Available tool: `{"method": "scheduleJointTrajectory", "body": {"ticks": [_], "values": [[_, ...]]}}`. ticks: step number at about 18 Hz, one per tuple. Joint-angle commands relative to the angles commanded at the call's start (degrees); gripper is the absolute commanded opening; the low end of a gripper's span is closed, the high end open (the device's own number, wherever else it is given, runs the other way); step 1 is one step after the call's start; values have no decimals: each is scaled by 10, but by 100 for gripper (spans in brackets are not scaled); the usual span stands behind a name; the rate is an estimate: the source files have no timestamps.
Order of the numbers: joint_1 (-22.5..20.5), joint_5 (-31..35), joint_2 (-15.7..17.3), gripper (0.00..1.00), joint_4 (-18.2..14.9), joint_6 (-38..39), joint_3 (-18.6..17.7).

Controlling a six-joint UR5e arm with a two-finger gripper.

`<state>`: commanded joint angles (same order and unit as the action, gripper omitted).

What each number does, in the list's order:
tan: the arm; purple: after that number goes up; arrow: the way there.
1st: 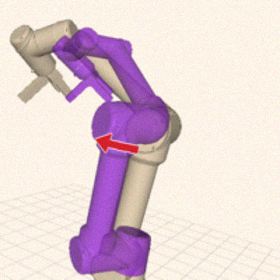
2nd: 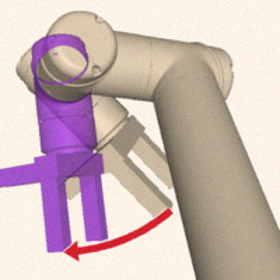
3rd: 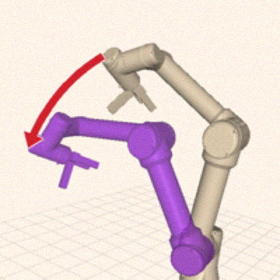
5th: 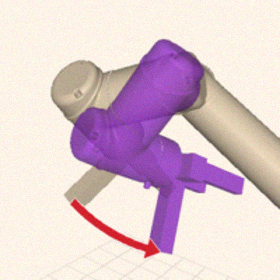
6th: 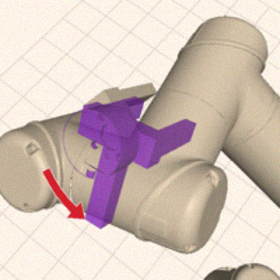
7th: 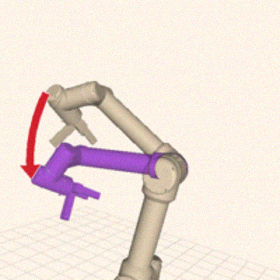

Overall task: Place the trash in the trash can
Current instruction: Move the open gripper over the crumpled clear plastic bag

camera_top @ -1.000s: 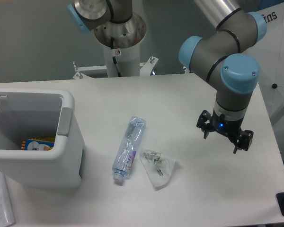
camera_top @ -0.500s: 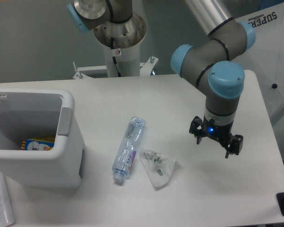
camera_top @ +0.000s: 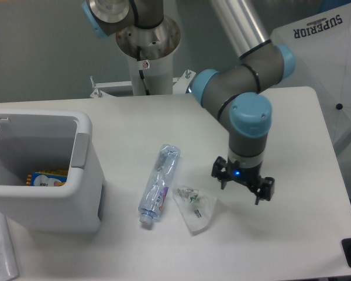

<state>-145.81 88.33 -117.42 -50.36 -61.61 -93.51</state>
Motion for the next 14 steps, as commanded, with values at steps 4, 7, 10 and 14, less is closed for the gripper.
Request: {"method": "scheduleJointTrajectory", "body": {"ticks": [4,7,10,14], "values": [[5,4,-6,100,-1,-4,-4],[6,4,-7,100,-4,-4,0],[7,6,-11,100,-9,-4,-3],[18,7,-16,100,-11,-4,-4]]}}
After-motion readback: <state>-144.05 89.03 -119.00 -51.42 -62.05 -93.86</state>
